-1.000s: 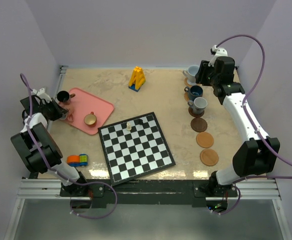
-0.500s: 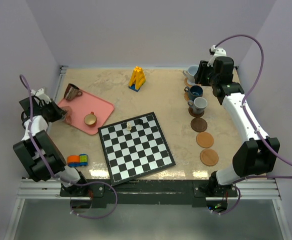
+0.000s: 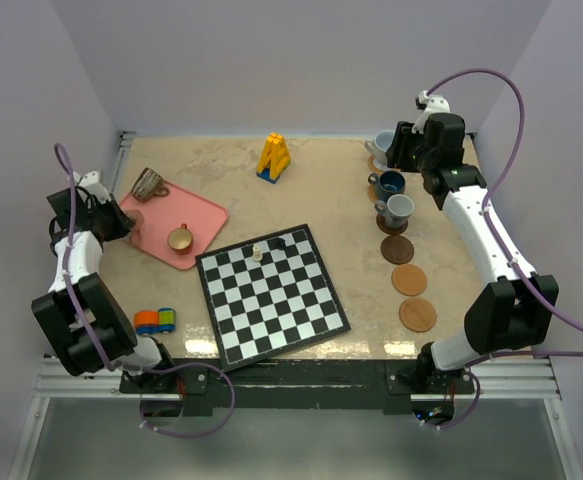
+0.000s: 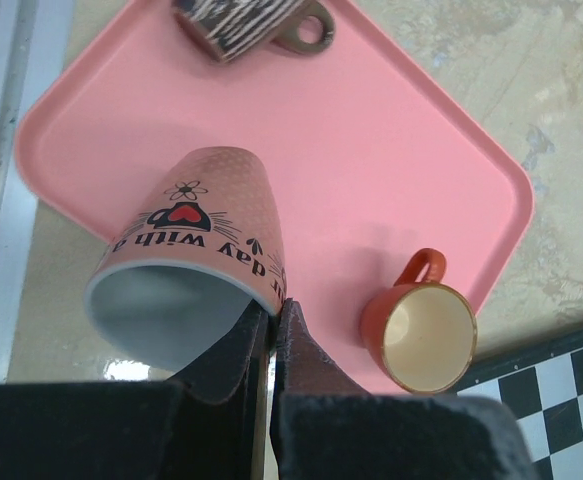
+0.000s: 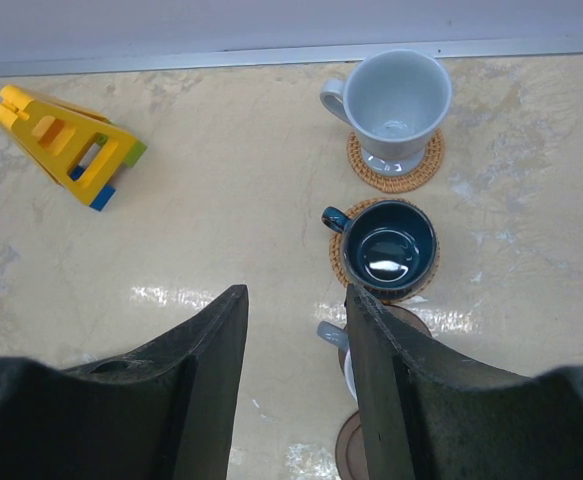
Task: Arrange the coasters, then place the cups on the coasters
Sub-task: Pick up the cup from the tray.
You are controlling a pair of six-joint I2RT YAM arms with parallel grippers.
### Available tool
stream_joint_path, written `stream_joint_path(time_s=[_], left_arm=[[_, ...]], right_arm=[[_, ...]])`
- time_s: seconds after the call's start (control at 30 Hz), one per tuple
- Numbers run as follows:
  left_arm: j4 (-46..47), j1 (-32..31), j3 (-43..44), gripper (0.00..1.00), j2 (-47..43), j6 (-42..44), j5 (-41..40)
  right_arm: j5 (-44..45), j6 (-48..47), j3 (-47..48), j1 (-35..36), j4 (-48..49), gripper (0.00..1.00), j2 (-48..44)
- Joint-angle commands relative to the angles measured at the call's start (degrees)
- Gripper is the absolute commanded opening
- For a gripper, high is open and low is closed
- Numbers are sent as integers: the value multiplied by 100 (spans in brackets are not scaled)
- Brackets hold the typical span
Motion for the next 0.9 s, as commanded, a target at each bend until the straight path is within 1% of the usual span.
stream_joint_path(time_s=[0.0, 0.1, 0.17, 0.27, 0.37, 0.4, 0.47, 0.53, 0.57, 0.7, 0.8, 0.83, 0.87], left_arm=[[110, -942, 533, 0, -450, 518, -729], [355, -1401, 867, 0, -512, 283, -1004], [584, -1507, 1061, 0, -556, 11, -1057], [638, -1674, 1386, 0, -564, -9, -1154], [585, -1884, 1746, 0, -433, 44, -576], [515, -2059, 1895, 0, -354, 70, -391], [278, -2524, 2168, 0, -100, 149, 13], [-195, -3052, 2528, 0, 277, 552, 243], [-502, -3629, 2738, 0, 462, 719, 287], [-1294, -4827, 3346, 0, 1192, 1106, 656], [-1821, -5417, 3811, 0, 1614, 1379, 806], [-2032, -5558, 4013, 0, 1754, 1484, 833], [-2200, -5646, 4154, 0, 1878, 1564, 902]], right_arm=[[-109, -110, 125, 40, 198, 49, -217], [-127, -136, 213, 49, 163, 49, -199], [-127, -171, 265, 58, 146, 49, -191], [-118, -206, 327, 66, 102, 50, -208], [-206, -250, 345, 75, 101, 51, -261], [-337, -259, 362, 84, 101, 51, -252], [-548, -286, 511, 93, -38, 52, -130], [-828, -355, 704, 128, -223, 52, 46], [-1022, -417, 818, 171, -302, 52, 142], [-2110, -873, 899, 356, -417, 54, 398], [-3069, -1321, 723, 514, -321, 56, 372], [-3245, -1453, 610, 593, -277, 62, 328], [-3404, -1585, 487, 663, -233, 63, 276]])
